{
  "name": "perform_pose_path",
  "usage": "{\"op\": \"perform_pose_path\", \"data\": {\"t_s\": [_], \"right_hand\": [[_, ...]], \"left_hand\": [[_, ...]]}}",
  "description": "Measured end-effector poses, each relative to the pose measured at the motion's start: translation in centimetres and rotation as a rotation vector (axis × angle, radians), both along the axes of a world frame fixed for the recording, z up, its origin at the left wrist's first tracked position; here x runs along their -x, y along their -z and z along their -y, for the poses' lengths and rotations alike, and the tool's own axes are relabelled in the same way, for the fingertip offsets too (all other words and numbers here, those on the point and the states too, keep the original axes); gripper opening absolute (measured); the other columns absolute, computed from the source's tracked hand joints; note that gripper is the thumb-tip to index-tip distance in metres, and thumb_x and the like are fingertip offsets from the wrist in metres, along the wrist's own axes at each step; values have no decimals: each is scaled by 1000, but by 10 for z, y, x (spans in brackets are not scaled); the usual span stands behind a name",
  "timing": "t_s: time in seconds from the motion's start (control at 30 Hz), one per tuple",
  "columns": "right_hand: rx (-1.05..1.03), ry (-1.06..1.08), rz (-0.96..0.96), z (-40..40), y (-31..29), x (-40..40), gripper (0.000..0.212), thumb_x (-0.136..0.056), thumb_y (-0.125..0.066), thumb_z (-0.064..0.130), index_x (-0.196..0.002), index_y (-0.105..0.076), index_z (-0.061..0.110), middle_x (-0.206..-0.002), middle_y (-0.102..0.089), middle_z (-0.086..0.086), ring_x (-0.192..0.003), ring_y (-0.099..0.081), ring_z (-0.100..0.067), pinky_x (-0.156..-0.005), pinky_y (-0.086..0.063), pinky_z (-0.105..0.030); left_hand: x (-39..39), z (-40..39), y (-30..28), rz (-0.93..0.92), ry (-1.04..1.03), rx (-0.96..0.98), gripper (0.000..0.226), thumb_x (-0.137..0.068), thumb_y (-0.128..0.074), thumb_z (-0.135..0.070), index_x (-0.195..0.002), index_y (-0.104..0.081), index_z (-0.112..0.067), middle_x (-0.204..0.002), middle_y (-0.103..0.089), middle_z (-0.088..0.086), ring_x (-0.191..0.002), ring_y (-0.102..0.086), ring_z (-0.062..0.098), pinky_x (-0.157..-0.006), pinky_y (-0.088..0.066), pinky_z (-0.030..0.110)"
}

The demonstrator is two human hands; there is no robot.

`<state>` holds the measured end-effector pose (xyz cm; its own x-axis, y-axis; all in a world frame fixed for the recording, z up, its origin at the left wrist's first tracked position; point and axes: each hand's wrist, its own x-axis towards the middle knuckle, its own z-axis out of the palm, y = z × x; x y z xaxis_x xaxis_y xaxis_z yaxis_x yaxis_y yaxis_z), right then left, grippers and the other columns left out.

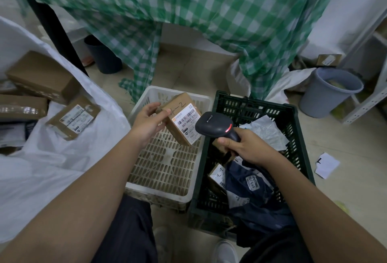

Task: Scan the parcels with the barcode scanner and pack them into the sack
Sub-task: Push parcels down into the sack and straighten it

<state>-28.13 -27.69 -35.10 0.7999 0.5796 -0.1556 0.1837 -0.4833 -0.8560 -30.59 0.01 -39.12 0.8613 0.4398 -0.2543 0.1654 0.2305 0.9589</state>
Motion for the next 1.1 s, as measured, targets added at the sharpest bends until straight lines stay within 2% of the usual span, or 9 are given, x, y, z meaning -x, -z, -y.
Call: {"op": "perform_pose_path", "data": {"t_s": [0.23,0.3,0.43,0.6,0.67,0.73,0.87,1.0,1.1], "right_hand": [[-253,239,52,-60,-22,5,21,-92,-62,31,-76,-54,20,-66,-58,1,-49,-53,4,-54,-42,-14],[-309,267,48,-85,-31,9,21,-91,-62,33,-78,-54,20,-68,-57,-2,-54,-54,-3,-55,-44,-16],[-286,134,59,-156,-45,37,20,-86,-71,31,-81,-56,19,-66,-54,2,-59,-50,-9,-57,-43,-24],[-220,135,119,-231,-43,53,33,-73,-84,31,-89,-63,11,-72,-59,1,-67,-51,-12,-61,-39,-31],[-168,172,137,-260,-38,50,37,-70,-85,34,-87,-62,10,-72,-59,-1,-69,-53,-17,-60,-39,-31],[-138,223,157,-287,-31,46,40,-69,-85,36,-88,-62,10,-75,-62,-3,-73,-58,-22,-61,-40,-31],[-157,286,188,-334,-21,34,38,-71,-85,34,-90,-63,10,-82,-64,-6,-76,-59,-25,-64,-38,-29],[-187,271,215,-371,-6,8,35,-68,-87,31,-80,-59,14,-82,-61,-10,-70,-54,-21,-59,-36,-28],[-194,281,170,-388,2,-9,23,-74,-80,17,-88,-62,15,-83,-66,-9,-77,-58,-23,-68,-38,-30]], "left_hand": [[47,-13,-46,116,-175,-24,38,-87,-70,-17,-121,-52,-20,-133,-49,1,-108,-59,15,-86,-54,30],[71,-29,-60,146,-237,-48,36,-87,-70,-19,-118,-53,-21,-132,-49,2,-111,-58,15,-80,-53,25],[137,-86,-85,172,-455,-109,35,-85,-72,-15,-114,-53,-19,-127,-54,5,-111,-58,18,-78,-54,27],[197,-158,-95,164,-676,-272,41,-83,-74,-18,-116,-50,-20,-101,-57,-9,-95,-60,11,-88,-53,35],[211,-187,-95,158,-730,-339,45,-80,-77,-22,-117,-51,-23,-107,-59,-2,-93,-61,9,-77,-53,28],[217,-216,-95,164,-757,-403,50,-71,-80,-33,-113,-53,-28,-117,-60,6,-103,-62,15,-86,-53,30],[205,-269,-102,125,-699,-563,52,-68,-78,-41,-113,-53,-34,-122,-56,4,-107,-60,12,-94,-52,42],[172,-309,-106,82,-639,-884,46,-81,-75,-30,-121,-53,-25,-136,-38,2,-116,-45,6,-103,-44,31],[149,-339,-85,-174,-530,-1254,51,-86,-69,-16,-132,-47,-21,-154,-21,9,-137,-29,27,-105,-41,43]]}}
